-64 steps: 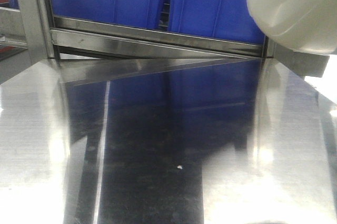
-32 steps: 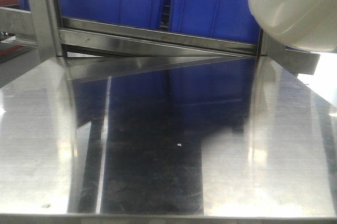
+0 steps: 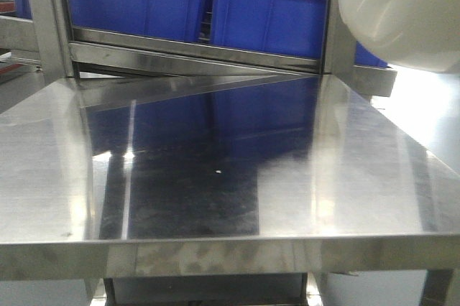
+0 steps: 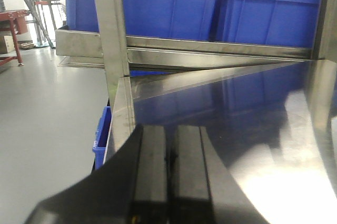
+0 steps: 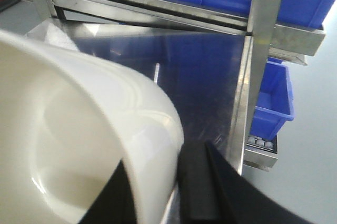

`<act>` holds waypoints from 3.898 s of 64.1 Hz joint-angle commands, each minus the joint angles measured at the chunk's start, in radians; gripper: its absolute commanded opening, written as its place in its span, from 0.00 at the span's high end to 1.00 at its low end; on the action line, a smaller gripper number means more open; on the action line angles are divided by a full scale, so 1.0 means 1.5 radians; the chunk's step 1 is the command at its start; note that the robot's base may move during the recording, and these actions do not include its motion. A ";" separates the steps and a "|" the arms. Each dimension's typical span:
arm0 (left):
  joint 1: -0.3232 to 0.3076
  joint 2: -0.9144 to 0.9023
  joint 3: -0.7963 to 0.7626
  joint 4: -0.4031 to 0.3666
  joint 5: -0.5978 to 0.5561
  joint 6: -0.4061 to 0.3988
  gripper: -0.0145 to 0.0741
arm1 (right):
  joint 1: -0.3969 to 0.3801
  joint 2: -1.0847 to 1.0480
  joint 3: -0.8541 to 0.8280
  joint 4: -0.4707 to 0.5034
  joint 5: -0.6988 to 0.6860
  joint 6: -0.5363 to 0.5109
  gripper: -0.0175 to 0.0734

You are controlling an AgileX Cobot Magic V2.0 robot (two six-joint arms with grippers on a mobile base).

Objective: Move white bin to right shelf second layer
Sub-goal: 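Raise the held white bin up and back toward the robot, then drive the base away from the shelf holding the bin in the right gripper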

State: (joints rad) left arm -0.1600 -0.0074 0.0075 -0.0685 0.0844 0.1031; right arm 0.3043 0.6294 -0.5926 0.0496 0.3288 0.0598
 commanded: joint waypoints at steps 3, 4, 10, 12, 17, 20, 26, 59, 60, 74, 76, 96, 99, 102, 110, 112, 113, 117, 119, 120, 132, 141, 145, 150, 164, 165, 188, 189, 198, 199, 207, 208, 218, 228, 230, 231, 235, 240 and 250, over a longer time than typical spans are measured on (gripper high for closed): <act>0.001 -0.009 0.025 -0.004 -0.056 -0.002 0.74 | -0.004 -0.001 -0.022 0.000 -0.070 -0.004 0.75; 0.001 -0.009 0.025 -0.004 -0.056 -0.002 0.74 | -0.004 -0.001 -0.022 0.000 -0.070 -0.004 0.75; 0.001 -0.009 0.025 -0.004 -0.056 -0.002 0.74 | -0.004 -0.001 -0.022 0.000 -0.070 -0.004 0.75; 0.001 -0.009 0.025 -0.004 -0.056 -0.002 0.74 | -0.004 -0.001 -0.022 0.000 -0.070 -0.004 0.75; 0.001 -0.009 0.025 -0.004 -0.056 -0.002 0.74 | -0.004 -0.001 -0.022 0.000 -0.070 -0.004 0.75; 0.001 -0.009 0.025 -0.004 -0.056 -0.002 0.74 | -0.004 -0.001 -0.022 0.000 -0.070 -0.004 0.75; 0.001 -0.009 0.025 -0.004 -0.056 -0.002 0.74 | -0.004 -0.001 -0.022 0.000 -0.070 -0.004 0.75; 0.001 -0.009 0.025 -0.004 -0.056 -0.002 0.74 | -0.004 -0.001 -0.022 0.000 -0.070 -0.004 0.75; 0.001 -0.009 0.025 -0.004 -0.056 -0.002 0.74 | -0.004 -0.001 -0.022 0.000 -0.070 -0.004 0.75; 0.001 -0.009 0.025 -0.004 -0.056 -0.002 0.74 | -0.004 -0.001 -0.022 0.000 -0.071 -0.004 0.75; 0.001 -0.009 0.025 -0.004 -0.056 -0.002 0.74 | -0.004 -0.001 -0.022 0.000 -0.071 -0.004 0.75; 0.001 -0.009 0.025 -0.004 -0.056 -0.002 0.74 | -0.004 -0.001 -0.022 0.000 -0.071 -0.004 0.75; 0.001 -0.009 0.025 -0.004 -0.056 -0.002 0.74 | -0.004 -0.001 -0.022 0.000 -0.071 -0.004 0.75; 0.001 -0.009 0.025 -0.004 -0.056 -0.002 0.74 | -0.004 -0.001 -0.022 0.000 -0.071 -0.004 0.75; 0.001 -0.009 0.025 -0.004 -0.056 -0.002 0.74 | -0.004 -0.001 -0.022 0.000 -0.071 -0.004 0.75; 0.001 -0.009 0.025 -0.004 -0.056 -0.002 0.74 | -0.004 -0.001 -0.022 0.000 -0.071 -0.004 0.75; 0.001 -0.009 0.025 -0.004 -0.056 -0.002 0.74 | -0.004 -0.001 -0.022 0.000 -0.071 -0.004 0.75; 0.001 -0.009 0.025 -0.004 -0.056 -0.002 0.74 | -0.004 -0.001 -0.022 0.000 -0.071 -0.004 0.75; 0.001 -0.009 0.025 -0.004 -0.056 -0.002 0.74 | -0.004 -0.001 -0.022 0.000 -0.071 -0.004 0.75; 0.001 -0.009 0.025 -0.004 -0.056 -0.002 0.74 | -0.004 -0.001 -0.022 0.000 -0.071 -0.004 0.75; 0.001 -0.009 0.025 -0.004 -0.056 -0.002 0.74 | -0.004 -0.001 -0.022 0.000 -0.071 -0.004 0.75; 0.001 -0.009 0.025 -0.004 -0.056 -0.002 0.74 | -0.004 -0.001 -0.022 0.000 -0.071 -0.004 0.75; 0.001 -0.009 0.025 -0.004 -0.056 -0.002 0.74 | -0.004 -0.001 -0.022 0.000 -0.071 -0.004 0.75; 0.001 -0.009 0.025 -0.004 -0.056 -0.002 0.74 | -0.004 -0.001 -0.022 0.000 -0.071 -0.004 0.75; 0.001 -0.009 0.025 -0.004 -0.056 -0.002 0.74 | -0.004 -0.001 -0.022 0.000 -0.071 -0.004 0.75; 0.001 -0.009 0.025 -0.004 -0.056 -0.002 0.74 | -0.004 -0.001 -0.022 0.000 -0.071 -0.004 0.75; 0.001 -0.009 0.025 -0.004 -0.056 -0.002 0.74 | -0.004 -0.001 -0.022 0.000 -0.071 -0.004 0.75; 0.001 -0.009 0.025 -0.004 -0.056 -0.002 0.74 | -0.004 -0.001 -0.022 0.000 -0.071 -0.004 0.75; 0.001 -0.009 0.025 -0.004 -0.056 -0.002 0.74 | -0.004 -0.001 -0.022 0.000 -0.071 -0.004 0.75; 0.001 -0.009 0.025 -0.004 -0.056 -0.002 0.74 | -0.004 -0.001 -0.022 0.000 -0.071 -0.004 0.75; 0.001 -0.009 0.025 -0.004 -0.056 -0.002 0.74 | -0.004 -0.001 -0.022 0.000 -0.071 -0.004 0.75; 0.001 -0.009 0.025 -0.004 -0.056 -0.002 0.74 | -0.004 -0.001 -0.022 0.000 -0.071 -0.004 0.75; 0.001 -0.009 0.025 -0.004 -0.056 -0.002 0.74 | -0.004 -0.001 -0.022 0.000 -0.071 -0.004 0.75; 0.001 -0.009 0.025 -0.004 -0.056 -0.002 0.74 | -0.004 -0.001 -0.022 0.000 -0.071 -0.004 0.75; 0.001 -0.009 0.025 -0.004 -0.056 -0.002 0.74 | -0.004 -0.001 -0.022 0.000 -0.071 -0.004 0.75; 0.001 -0.009 0.025 -0.004 -0.056 -0.002 0.74 | -0.004 -0.001 -0.022 0.000 -0.071 -0.004 0.75; 0.001 -0.009 0.025 -0.004 -0.056 -0.002 0.74 | -0.004 -0.001 -0.022 0.000 -0.071 -0.004 0.75; 0.001 -0.009 0.025 -0.004 -0.056 -0.002 0.74 | -0.004 -0.001 -0.022 0.000 -0.071 -0.004 0.75; 0.001 -0.009 0.025 -0.004 -0.056 -0.002 0.74 | -0.004 -0.001 -0.022 0.000 -0.071 -0.004 0.75</act>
State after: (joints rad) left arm -0.1600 -0.0074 0.0075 -0.0685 0.0844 0.1031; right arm 0.3043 0.6294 -0.5926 0.0496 0.3288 0.0581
